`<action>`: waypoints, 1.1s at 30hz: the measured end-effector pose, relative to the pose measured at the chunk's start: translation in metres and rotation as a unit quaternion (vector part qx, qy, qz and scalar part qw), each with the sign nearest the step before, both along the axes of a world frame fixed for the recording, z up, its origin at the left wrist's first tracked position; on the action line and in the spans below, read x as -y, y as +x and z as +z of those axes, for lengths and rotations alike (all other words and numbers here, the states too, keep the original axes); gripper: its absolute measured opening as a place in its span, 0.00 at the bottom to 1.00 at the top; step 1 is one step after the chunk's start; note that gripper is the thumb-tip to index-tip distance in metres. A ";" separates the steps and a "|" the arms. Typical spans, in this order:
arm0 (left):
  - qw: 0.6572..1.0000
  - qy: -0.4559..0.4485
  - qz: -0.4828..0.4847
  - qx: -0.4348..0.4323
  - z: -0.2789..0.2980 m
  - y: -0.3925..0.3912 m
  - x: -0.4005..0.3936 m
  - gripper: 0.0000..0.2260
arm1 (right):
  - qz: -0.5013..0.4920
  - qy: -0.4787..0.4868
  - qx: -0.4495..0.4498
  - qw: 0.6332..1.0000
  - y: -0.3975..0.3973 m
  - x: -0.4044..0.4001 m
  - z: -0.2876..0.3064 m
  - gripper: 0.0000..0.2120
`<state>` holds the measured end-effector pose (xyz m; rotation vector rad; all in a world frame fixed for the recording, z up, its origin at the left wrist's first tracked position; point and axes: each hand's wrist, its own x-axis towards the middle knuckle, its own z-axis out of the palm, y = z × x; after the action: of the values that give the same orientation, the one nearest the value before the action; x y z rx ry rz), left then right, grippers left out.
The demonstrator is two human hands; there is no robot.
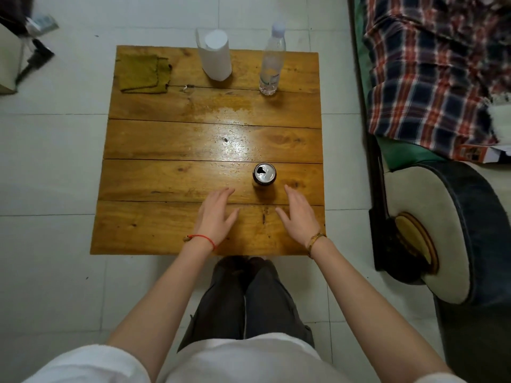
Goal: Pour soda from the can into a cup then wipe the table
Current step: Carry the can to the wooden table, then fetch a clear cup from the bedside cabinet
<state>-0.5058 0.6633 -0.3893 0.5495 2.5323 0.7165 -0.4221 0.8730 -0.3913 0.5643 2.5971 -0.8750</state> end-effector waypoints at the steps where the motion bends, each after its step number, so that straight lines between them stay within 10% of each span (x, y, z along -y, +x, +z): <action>1: 1.000 -0.006 0.001 -0.013 0.013 0.003 0.006 0.23 | 0.011 0.007 -0.005 1.000 0.004 0.002 0.011 0.31; 16: 0.983 0.001 0.162 -0.090 0.171 0.068 0.130 0.21 | 0.171 0.049 -0.102 0.979 0.001 0.078 0.156 0.27; 33: 0.894 0.001 0.430 -0.130 0.224 0.151 0.365 0.18 | 0.383 0.002 -0.122 0.915 -0.043 0.320 0.199 0.25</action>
<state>-0.3551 0.2982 -0.1657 -0.5842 2.9952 0.9726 -0.4648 0.5526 -0.1926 -0.5879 2.6681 -0.6808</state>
